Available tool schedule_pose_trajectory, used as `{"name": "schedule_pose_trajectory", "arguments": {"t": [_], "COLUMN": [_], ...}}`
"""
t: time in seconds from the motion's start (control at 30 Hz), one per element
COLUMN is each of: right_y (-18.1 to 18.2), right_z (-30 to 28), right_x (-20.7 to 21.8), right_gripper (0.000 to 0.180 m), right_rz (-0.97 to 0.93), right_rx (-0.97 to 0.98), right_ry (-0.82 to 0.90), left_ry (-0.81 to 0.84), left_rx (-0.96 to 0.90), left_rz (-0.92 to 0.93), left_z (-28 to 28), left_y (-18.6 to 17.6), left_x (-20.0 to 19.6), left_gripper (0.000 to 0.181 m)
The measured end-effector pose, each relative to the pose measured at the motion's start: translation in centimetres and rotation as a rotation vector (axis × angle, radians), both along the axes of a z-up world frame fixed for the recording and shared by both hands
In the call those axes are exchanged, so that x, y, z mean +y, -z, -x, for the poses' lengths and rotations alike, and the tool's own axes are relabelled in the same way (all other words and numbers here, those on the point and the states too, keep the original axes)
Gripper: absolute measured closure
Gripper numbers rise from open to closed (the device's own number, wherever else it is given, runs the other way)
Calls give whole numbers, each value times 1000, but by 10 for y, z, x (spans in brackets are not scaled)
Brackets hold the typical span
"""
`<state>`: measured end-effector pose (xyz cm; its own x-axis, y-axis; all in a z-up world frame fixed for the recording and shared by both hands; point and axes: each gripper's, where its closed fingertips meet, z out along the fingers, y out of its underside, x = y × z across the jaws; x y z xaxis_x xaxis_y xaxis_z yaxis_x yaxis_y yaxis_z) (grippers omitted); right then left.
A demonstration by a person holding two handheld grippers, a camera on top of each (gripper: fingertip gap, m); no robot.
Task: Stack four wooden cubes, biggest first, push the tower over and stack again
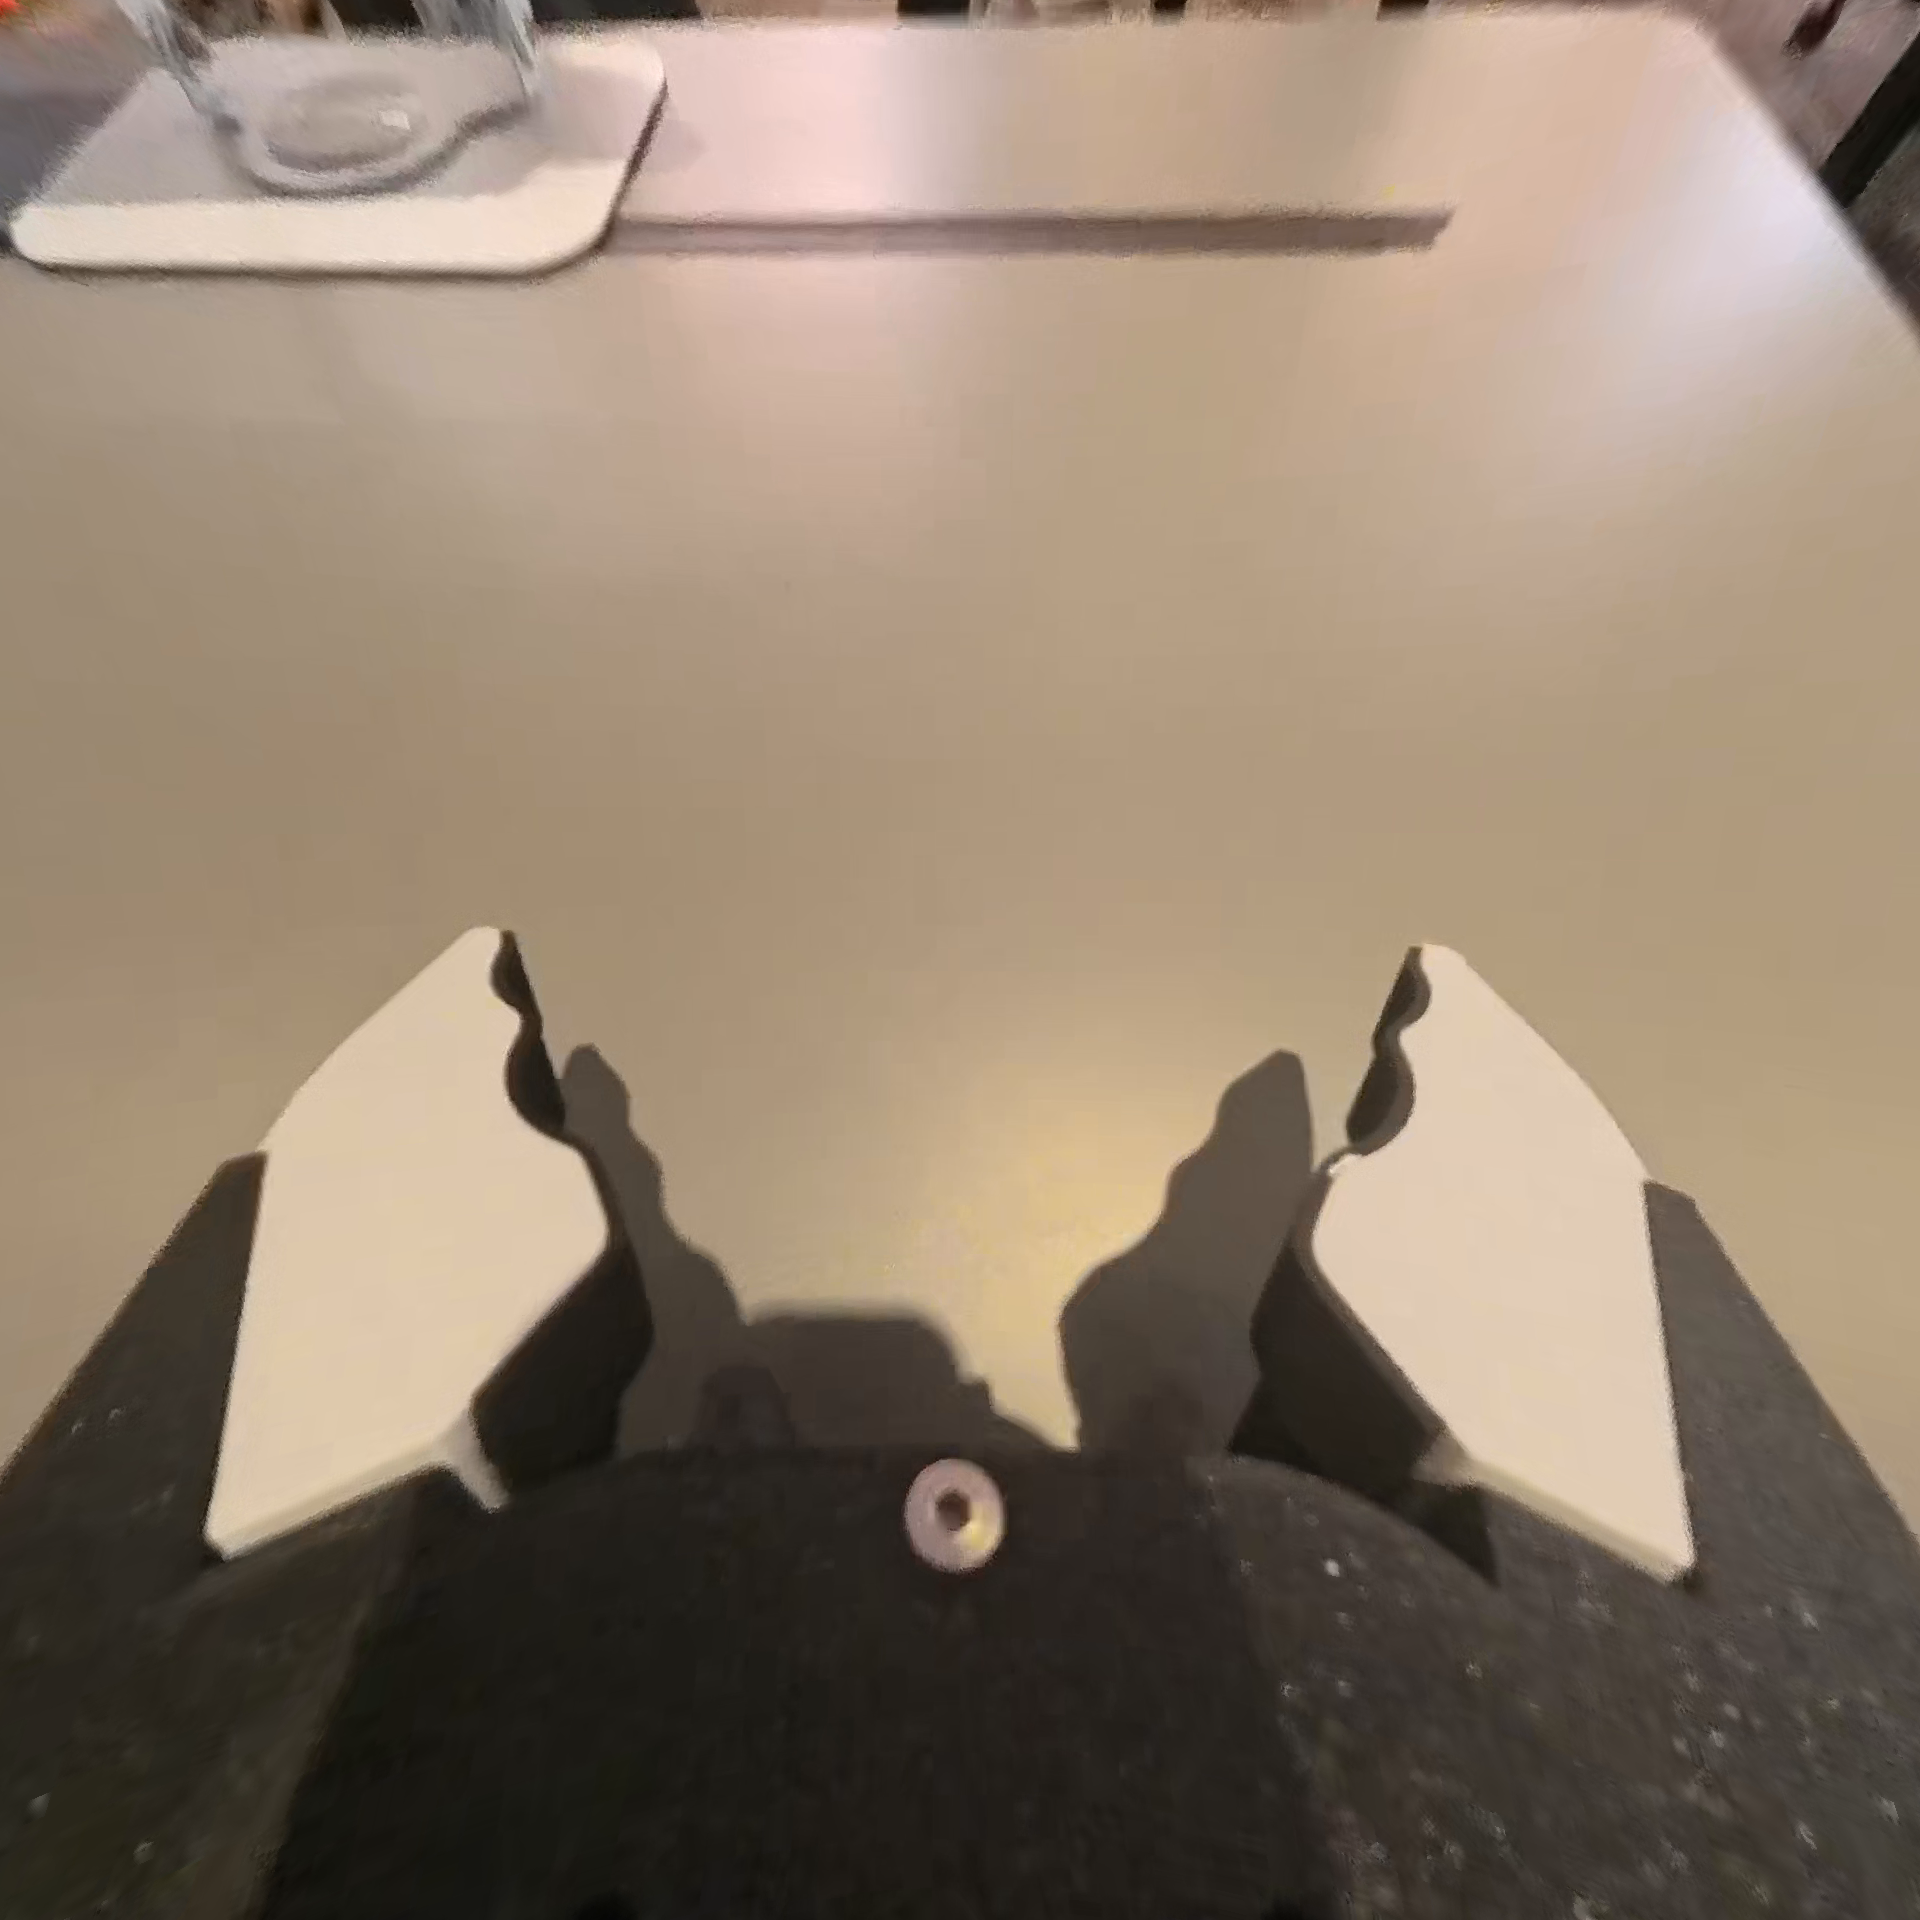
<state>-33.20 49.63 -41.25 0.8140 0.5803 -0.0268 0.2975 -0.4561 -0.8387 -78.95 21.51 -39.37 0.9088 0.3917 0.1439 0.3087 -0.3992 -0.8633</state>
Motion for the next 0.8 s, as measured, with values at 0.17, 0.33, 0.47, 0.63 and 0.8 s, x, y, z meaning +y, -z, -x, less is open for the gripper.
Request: {"name": "schedule_pose_trajectory", "arguments": {"t": [0.17,0.33,0.47,0.63,0.8], "right_y": [-50,-104,-132,-152,-165], "right_z": [-3,-11,-22,-39,-60], "right_x": [-1,-10,-23,-42,-60], "right_gripper": [34,34,34,36,34], "right_rz": [-186,-366,-474,-539,-611], "right_rx": [113,182,209,250,194], "right_ry": [0,-16,-28,-47,-36], "left_ry": [-15,-30,-9,77,138], "left_rx": [106,233,221,147,115], "left_rz": [-158,-311,-284,-279,-332], "left_z": [-1,-7,-16,-31,-46], "left_y": [-39,-91,-98,-94,-104], "left_x": [-9,-24,-36,-48,-66], "left_gripper": [35,40,38,34,39]}}
